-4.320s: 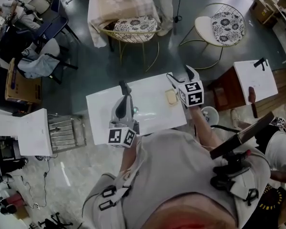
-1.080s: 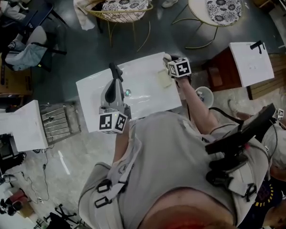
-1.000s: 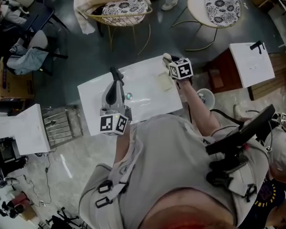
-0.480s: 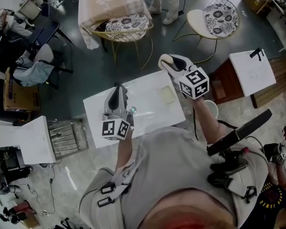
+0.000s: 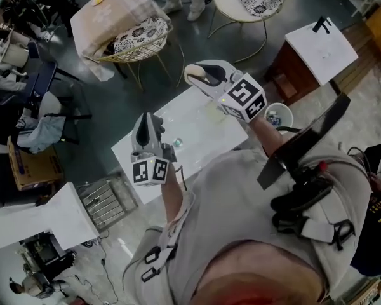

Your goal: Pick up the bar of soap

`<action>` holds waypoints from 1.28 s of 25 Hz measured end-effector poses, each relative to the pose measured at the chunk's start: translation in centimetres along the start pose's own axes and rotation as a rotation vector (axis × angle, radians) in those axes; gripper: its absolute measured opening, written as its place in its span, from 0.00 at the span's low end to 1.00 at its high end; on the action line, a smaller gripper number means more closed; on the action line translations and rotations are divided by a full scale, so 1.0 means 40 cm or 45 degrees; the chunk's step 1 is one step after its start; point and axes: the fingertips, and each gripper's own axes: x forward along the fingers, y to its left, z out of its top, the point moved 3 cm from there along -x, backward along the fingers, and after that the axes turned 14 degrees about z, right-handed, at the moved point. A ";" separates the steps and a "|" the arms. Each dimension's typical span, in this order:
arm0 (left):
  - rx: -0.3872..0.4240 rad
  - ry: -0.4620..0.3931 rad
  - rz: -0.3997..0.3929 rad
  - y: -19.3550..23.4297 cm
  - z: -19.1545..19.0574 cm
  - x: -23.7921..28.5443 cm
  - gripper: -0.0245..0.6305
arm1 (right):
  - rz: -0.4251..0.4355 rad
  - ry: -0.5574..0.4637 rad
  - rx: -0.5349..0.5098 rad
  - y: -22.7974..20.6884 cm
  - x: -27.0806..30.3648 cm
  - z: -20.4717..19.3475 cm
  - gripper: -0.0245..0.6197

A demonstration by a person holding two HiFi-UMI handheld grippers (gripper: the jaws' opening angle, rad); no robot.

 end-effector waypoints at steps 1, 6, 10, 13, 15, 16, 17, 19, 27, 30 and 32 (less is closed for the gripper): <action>-0.004 -0.001 -0.011 -0.007 0.003 0.001 0.03 | 0.002 0.004 0.001 0.003 -0.003 -0.003 0.23; -0.012 -0.014 -0.049 -0.010 0.004 -0.005 0.03 | 0.023 0.003 -0.026 0.028 -0.009 0.005 0.23; -0.007 -0.014 -0.062 -0.013 0.000 -0.009 0.03 | 0.029 0.002 -0.080 0.047 -0.021 0.029 0.23; 0.001 -0.018 -0.086 -0.018 0.012 -0.015 0.03 | 0.030 0.001 -0.087 0.058 -0.028 0.035 0.23; -0.009 -0.022 -0.112 -0.024 0.027 -0.016 0.03 | 0.028 0.005 -0.086 0.058 -0.032 0.036 0.23; -0.015 -0.027 -0.128 -0.025 0.033 -0.018 0.03 | 0.025 0.007 -0.083 0.055 -0.035 0.035 0.23; -0.019 -0.034 -0.142 -0.026 0.038 -0.020 0.03 | 0.024 0.011 -0.080 0.052 -0.037 0.034 0.23; -0.022 -0.038 -0.155 -0.026 0.040 -0.026 0.03 | 0.020 0.018 -0.072 0.044 -0.042 0.031 0.23; -0.014 -0.005 -0.119 -0.028 0.018 -0.020 0.03 | 0.052 -0.003 -0.026 0.017 -0.058 0.015 0.23; -0.007 -0.009 -0.111 -0.022 0.028 -0.026 0.03 | 0.057 0.003 -0.031 0.024 -0.055 0.017 0.23; -0.004 -0.009 -0.106 -0.019 0.033 -0.030 0.03 | 0.057 0.010 -0.034 0.025 -0.053 0.017 0.23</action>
